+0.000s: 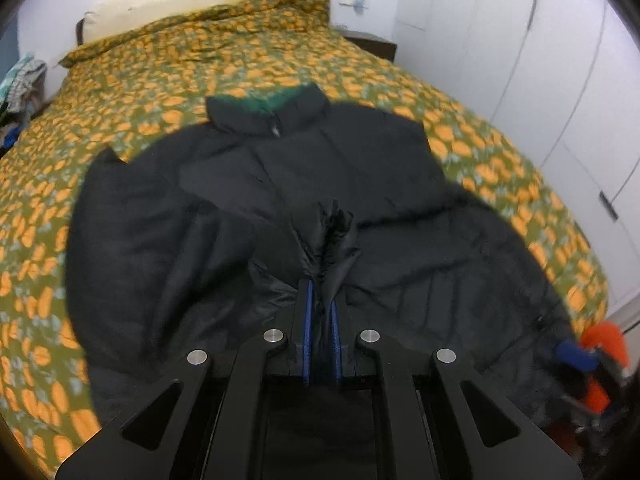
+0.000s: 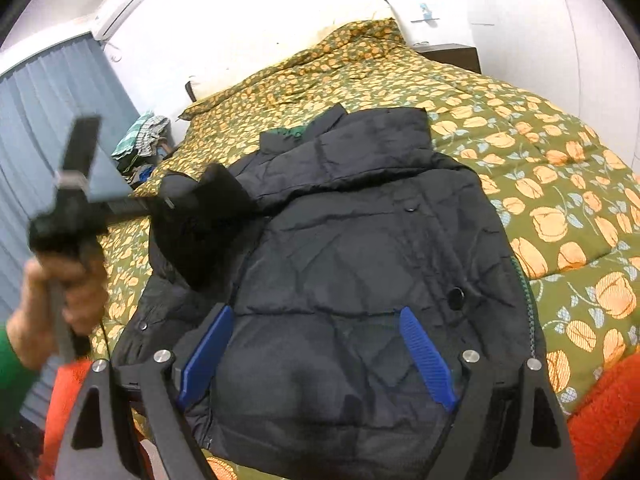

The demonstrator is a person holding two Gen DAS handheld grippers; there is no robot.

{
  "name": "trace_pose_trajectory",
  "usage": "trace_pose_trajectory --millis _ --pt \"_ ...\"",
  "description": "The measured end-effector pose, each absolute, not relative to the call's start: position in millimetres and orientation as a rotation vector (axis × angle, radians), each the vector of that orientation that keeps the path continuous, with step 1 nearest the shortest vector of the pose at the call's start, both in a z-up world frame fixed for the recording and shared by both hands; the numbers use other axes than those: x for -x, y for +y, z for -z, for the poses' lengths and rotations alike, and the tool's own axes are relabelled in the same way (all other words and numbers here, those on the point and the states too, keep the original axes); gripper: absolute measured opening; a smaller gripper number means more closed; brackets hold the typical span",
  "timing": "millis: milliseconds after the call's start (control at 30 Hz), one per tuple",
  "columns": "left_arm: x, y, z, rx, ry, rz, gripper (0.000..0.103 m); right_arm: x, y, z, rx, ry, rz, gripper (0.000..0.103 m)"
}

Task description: Fold large clothes

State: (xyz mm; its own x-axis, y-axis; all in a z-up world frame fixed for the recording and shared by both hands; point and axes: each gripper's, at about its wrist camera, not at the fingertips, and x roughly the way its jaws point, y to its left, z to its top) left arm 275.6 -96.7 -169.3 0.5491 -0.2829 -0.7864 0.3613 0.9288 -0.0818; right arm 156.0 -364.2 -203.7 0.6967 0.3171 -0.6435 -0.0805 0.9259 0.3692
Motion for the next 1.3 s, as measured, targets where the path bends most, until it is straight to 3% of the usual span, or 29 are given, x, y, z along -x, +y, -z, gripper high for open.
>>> trace_pose_trajectory --millis 133,200,233,267,333,767,1067,1233,1267,1300 --pt "-266 -119 176 -0.15 0.898 0.384 0.015 -159 -366 208 -0.332 0.783 -0.221 0.087" --pt "-262 -121 174 -0.143 0.904 0.408 0.038 -160 -365 208 -0.33 0.784 -0.225 0.087" --pt "-257 -120 172 -0.127 0.901 0.437 0.062 -160 -364 208 -0.331 0.784 -0.227 0.087" --pt "-251 -118 167 -0.116 0.884 0.455 0.08 -161 -364 208 -0.332 0.783 -0.228 0.087" --pt "-236 -115 156 -0.111 0.848 0.481 0.088 -162 -365 207 -0.337 0.782 -0.229 0.087" --pt "-166 14 112 0.025 0.812 0.41 0.092 -186 -345 187 -0.447 0.789 -0.411 0.087" --pt "-159 73 137 0.177 0.837 0.244 0.092 -278 -282 237 -0.594 0.997 -0.506 0.087" --pt "-154 78 148 0.19 0.851 0.223 0.092 -308 -255 263 -0.5 1.107 -0.401 0.088" --pt "-153 80 149 0.192 0.852 0.221 0.092 -309 -254 260 -0.486 1.109 -0.397 0.081" --pt "-153 82 151 0.192 0.856 0.219 0.092 -311 -252 256 -0.453 1.114 -0.39 0.048"
